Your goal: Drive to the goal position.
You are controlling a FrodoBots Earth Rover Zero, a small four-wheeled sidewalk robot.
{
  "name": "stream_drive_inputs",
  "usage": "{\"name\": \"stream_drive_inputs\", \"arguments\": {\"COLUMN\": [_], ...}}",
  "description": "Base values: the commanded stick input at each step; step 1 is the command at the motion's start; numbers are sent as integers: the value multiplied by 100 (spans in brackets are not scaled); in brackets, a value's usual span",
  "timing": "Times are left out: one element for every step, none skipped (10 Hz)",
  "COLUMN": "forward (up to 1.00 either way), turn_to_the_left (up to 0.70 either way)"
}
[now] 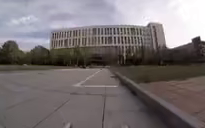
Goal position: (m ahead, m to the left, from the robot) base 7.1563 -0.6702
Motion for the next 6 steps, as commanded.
{"name": "stream_drive_inputs", "arguments": {"forward": [100, 100, 100, 100, 100, 100], "turn_to_the_left": [-22, -17, 0, 0, 0, -1]}}
